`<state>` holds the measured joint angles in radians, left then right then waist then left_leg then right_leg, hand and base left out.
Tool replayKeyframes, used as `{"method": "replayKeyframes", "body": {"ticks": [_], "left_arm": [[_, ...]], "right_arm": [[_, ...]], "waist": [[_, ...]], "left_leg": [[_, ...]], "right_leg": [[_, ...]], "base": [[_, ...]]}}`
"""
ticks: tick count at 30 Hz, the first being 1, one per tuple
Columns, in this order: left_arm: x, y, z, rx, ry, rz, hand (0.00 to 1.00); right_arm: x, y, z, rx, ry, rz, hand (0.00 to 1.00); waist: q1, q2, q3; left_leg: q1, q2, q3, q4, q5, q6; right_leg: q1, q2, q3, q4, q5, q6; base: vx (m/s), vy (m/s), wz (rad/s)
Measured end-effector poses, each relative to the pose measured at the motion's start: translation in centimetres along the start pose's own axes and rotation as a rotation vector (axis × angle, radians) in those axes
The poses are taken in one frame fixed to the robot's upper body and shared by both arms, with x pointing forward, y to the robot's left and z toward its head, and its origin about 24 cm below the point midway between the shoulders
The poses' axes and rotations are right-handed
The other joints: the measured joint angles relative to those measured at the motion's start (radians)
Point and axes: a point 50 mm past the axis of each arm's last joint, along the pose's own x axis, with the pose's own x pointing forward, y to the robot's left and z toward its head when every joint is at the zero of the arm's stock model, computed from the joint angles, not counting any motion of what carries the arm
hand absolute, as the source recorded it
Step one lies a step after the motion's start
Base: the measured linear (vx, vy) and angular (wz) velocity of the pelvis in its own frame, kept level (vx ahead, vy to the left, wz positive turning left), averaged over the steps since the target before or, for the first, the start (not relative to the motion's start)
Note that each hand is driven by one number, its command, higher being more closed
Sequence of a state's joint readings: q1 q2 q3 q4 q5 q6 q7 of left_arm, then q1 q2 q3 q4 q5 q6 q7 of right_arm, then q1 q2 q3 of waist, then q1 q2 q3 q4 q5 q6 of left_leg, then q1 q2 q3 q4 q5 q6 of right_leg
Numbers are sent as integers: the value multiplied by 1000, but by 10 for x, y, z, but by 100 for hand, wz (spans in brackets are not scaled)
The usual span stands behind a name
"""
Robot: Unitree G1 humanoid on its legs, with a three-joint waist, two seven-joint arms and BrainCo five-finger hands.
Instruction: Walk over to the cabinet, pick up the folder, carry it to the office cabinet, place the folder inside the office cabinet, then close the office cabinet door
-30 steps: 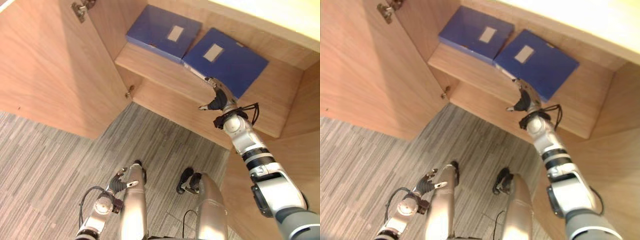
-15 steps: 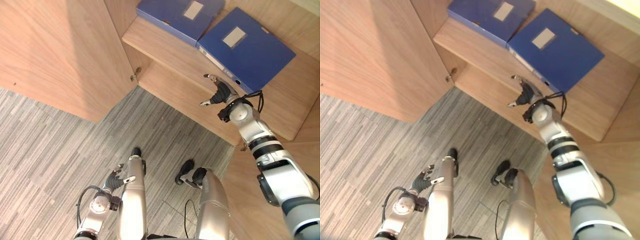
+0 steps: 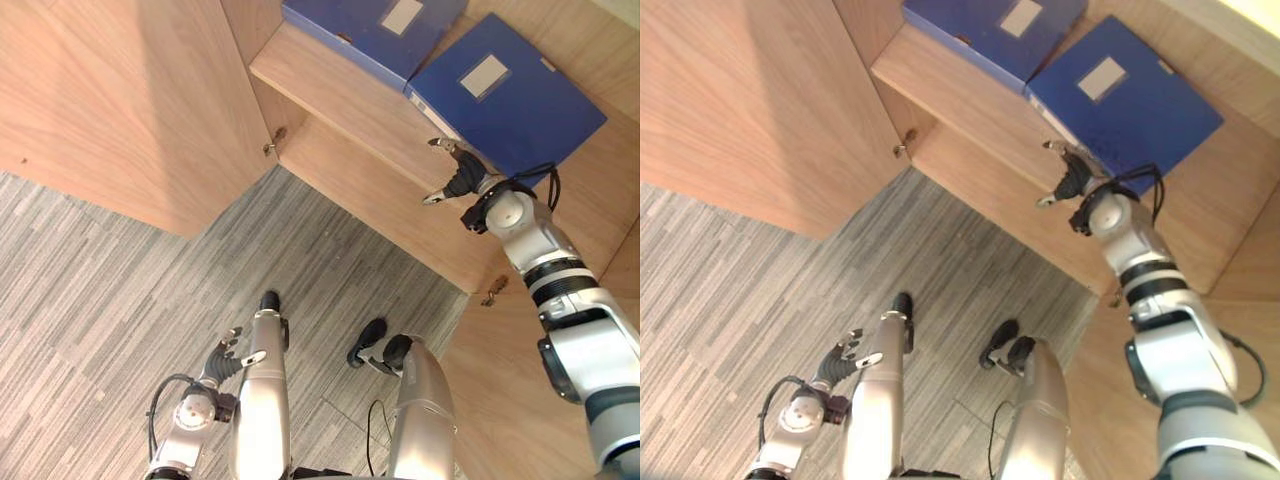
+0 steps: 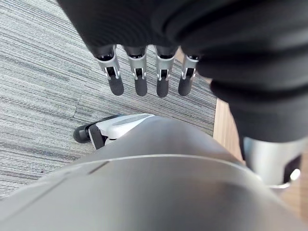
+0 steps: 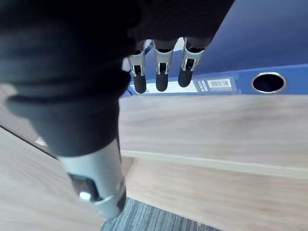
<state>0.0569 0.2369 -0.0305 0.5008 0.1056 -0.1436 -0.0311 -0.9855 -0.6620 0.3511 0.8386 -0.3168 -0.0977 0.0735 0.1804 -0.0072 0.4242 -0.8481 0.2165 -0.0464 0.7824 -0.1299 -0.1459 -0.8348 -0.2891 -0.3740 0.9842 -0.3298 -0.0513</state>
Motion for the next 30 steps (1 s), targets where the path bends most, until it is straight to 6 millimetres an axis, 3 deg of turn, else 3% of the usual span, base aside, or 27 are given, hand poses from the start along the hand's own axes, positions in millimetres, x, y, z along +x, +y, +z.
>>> {"method": "replayKeyframes", "body": {"ticks": [7,12,30], "left_arm": [[-1,1,-2,-52,6,11,0],[-1,2,-1,-67,4,16,0],[-4,5,4,-93,-19,39,0]], "right_arm": [[-5,-25,-23,80,100,-37,0],[-4,-46,-25,87,121,-83,0],[-4,-51,-24,21,128,-54,0]], "waist": [[1,-5,3],[1,-7,4],[0,-22,16]], "left_leg": [[-16,-5,7,-12,10,1],[-26,-8,8,-12,10,1],[-62,-24,5,-9,11,3]], "right_leg": [[-22,-9,0,1,0,0],[-32,-13,0,2,0,0],[-63,-30,0,9,-1,0]], "base": [[17,54,3],[27,78,1],[21,74,2]]}}
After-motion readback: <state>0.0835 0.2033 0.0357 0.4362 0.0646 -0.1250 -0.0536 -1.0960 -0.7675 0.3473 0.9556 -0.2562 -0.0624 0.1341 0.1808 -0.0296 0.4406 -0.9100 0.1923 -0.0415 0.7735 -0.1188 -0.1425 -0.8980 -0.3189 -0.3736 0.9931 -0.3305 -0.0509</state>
